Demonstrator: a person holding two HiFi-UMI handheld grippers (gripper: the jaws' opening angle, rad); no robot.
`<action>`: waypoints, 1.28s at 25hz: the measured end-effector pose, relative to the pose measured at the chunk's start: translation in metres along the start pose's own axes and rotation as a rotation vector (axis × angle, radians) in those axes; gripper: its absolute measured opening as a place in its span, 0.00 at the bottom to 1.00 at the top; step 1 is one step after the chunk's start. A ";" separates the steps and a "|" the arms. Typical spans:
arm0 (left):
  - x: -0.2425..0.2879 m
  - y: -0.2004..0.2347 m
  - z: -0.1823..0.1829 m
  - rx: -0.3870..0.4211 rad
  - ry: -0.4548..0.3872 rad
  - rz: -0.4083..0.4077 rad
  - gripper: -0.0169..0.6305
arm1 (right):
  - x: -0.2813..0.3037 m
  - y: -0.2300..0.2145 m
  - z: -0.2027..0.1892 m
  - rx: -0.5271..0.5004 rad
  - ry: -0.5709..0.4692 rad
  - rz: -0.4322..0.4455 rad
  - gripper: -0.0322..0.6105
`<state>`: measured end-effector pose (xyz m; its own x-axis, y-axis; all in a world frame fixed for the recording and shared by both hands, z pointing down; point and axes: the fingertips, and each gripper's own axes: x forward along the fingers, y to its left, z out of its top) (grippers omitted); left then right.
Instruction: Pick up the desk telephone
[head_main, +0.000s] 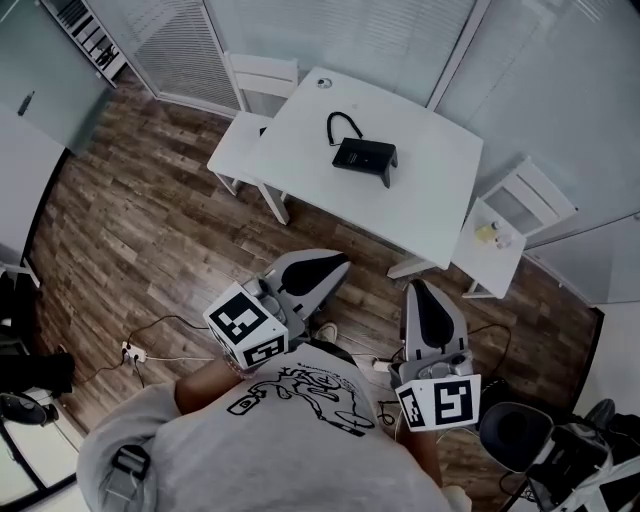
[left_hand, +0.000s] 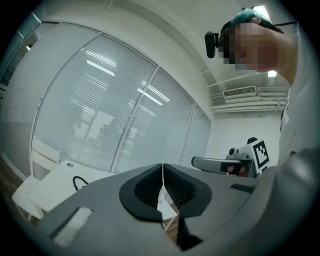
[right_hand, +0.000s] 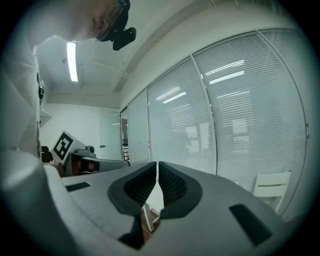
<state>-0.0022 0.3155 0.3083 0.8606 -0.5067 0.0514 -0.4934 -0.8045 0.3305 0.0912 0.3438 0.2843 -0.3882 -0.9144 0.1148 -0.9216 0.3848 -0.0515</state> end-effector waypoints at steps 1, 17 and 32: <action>-0.003 0.002 0.003 0.001 -0.001 -0.005 0.04 | 0.003 0.005 0.003 -0.003 -0.002 0.000 0.07; 0.029 0.172 0.056 -0.005 -0.007 -0.013 0.04 | 0.185 0.002 0.018 -0.018 0.017 0.005 0.07; 0.056 0.246 0.057 -0.049 0.034 -0.035 0.04 | 0.257 -0.014 0.007 0.023 0.056 -0.026 0.07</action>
<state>-0.0823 0.0713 0.3384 0.8813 -0.4672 0.0706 -0.4570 -0.8050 0.3783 0.0047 0.1021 0.3078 -0.3645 -0.9152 0.1721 -0.9312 0.3576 -0.0705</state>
